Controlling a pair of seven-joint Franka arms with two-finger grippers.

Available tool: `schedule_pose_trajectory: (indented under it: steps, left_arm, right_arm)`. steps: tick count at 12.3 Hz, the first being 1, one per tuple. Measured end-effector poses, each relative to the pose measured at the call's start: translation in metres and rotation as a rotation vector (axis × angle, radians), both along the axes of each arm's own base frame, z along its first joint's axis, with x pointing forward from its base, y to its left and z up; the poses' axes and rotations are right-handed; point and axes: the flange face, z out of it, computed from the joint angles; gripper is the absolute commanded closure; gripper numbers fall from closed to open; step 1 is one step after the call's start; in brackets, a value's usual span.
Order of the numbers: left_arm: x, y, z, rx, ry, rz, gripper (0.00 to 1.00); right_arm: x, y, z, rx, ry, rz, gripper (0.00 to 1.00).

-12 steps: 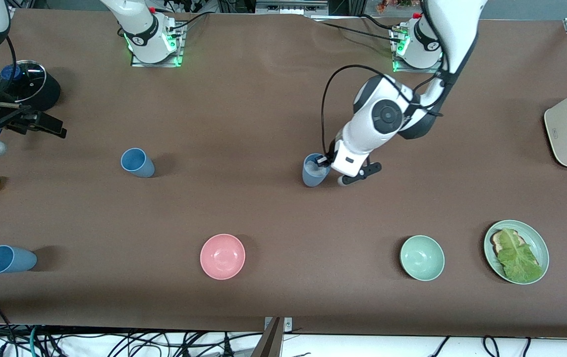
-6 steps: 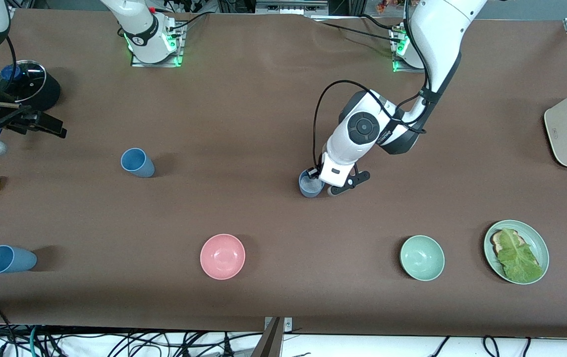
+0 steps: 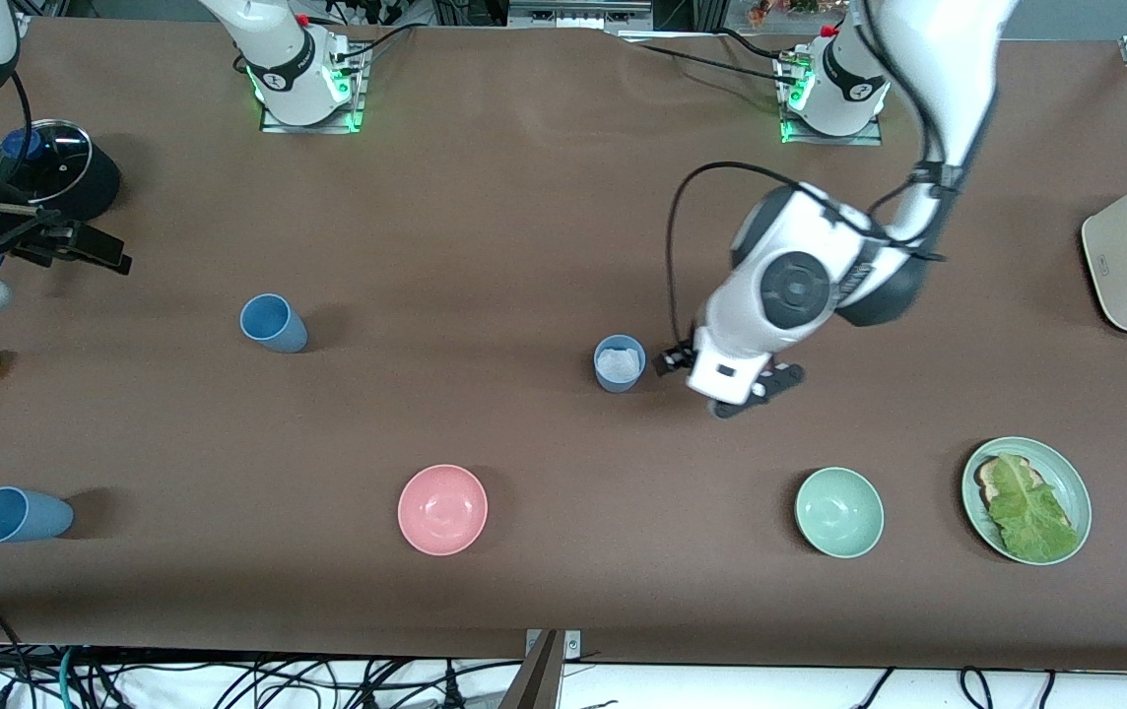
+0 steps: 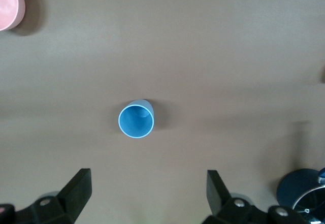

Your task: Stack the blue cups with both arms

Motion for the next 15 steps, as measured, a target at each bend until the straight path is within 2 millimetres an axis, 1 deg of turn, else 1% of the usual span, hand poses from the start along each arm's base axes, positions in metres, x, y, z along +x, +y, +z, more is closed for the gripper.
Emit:
schedule_pose_trajectory:
  steps: [1,3,4,7,9,10,11,12,14,15]
  left_arm:
    - [0.013,0.033,0.007,-0.007,-0.006,-0.002,0.00]
    - [0.031,0.096,0.007,-0.016,-0.001,-0.016,0.00]
    - [0.037,0.126,0.006,-0.023,0.003,-0.034,0.00]
    - [0.049,0.221,0.004,-0.041,-0.001,-0.064,0.00]
    - [0.051,0.279,0.004,-0.027,-0.016,-0.103,0.00]
    - [0.050,0.300,0.004,-0.022,-0.021,-0.128,0.00]
    - [0.049,0.317,0.004,-0.017,-0.025,-0.155,0.00]
    - [0.049,0.328,0.004,-0.007,-0.027,-0.183,0.00]
    - [0.048,0.340,0.003,0.015,-0.027,-0.224,0.00]
    - [0.047,0.342,0.004,0.015,-0.025,-0.245,0.00]
  right_arm:
    - [0.001,-0.002,-0.003,0.000,0.004,-0.003,0.00]
    - [0.005,-0.004,-0.012,0.002,0.015,-0.007,0.00]
    - [0.011,-0.004,-0.027,0.004,0.035,-0.006,0.00]
    - [0.034,0.000,-0.090,0.017,0.101,0.010,0.00]
    - [0.042,0.013,-0.117,0.029,0.121,0.071,0.00]
    - [0.048,0.020,-0.126,0.033,0.105,0.106,0.00]
    - [0.052,0.025,-0.136,0.037,0.090,0.137,0.00]
    - [0.054,0.030,-0.152,0.040,0.075,0.157,0.00]
    - [0.047,0.041,-0.200,0.037,0.047,0.185,0.00]
    - [0.038,0.045,-0.227,0.028,0.047,0.199,0.00]
